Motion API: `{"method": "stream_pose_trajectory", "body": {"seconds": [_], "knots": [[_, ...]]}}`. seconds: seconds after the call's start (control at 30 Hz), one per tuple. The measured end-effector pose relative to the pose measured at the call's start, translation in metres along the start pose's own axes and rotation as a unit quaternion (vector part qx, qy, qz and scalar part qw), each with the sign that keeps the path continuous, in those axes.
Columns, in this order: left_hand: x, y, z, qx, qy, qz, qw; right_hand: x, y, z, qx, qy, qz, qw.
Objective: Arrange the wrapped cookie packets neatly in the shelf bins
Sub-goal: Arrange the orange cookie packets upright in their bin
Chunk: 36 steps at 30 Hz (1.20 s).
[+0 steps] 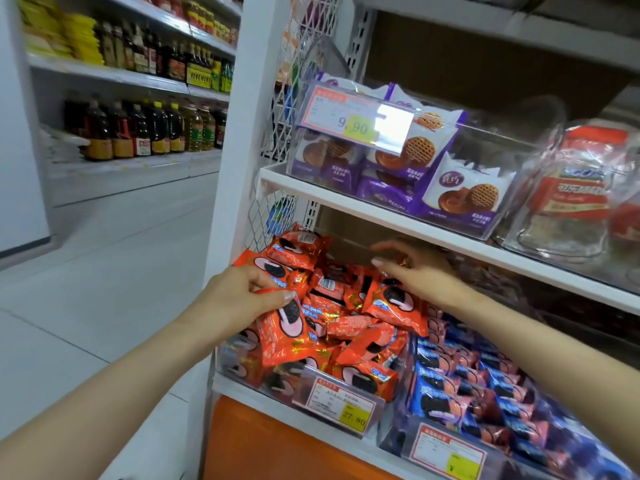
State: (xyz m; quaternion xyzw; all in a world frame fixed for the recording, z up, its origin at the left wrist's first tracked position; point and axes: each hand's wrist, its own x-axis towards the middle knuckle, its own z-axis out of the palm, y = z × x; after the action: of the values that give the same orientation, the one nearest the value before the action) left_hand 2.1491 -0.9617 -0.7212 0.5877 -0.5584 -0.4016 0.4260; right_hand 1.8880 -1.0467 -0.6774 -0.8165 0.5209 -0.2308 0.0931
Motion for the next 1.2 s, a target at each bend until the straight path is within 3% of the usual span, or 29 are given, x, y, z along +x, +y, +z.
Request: {"method": "stream_pose_trajectory", "body": {"seconds": [0.13,0.33,0.6,0.8,0.93,1.2], "knots": [[-0.001,-0.001,-0.002,0.001,-0.001,-0.006,1.0,0.063,0.008,0.019,0.022,-0.132,-0.036,0.99],[-0.002,0.003,0.0,0.021,-0.003,-0.001,1.0,0.099,0.021,0.031,-0.124,-0.236,-0.007,0.964],[0.0,0.002,-0.003,0.021,-0.005,-0.001,1.0,0.101,0.028,0.027,-0.105,-0.232,0.029,0.967],[0.0,0.0,-0.006,0.023,0.003,0.002,1.0,0.1,0.005,0.042,-0.042,-0.254,-0.019,0.966],[0.0,-0.001,-0.007,0.023,0.002,-0.002,1.0,0.102,-0.003,0.057,-0.099,-0.31,0.004,0.946],[0.001,0.001,-0.005,0.015,0.001,0.003,1.0,0.105,-0.001,0.062,-0.141,-0.312,0.045,0.939]]}}
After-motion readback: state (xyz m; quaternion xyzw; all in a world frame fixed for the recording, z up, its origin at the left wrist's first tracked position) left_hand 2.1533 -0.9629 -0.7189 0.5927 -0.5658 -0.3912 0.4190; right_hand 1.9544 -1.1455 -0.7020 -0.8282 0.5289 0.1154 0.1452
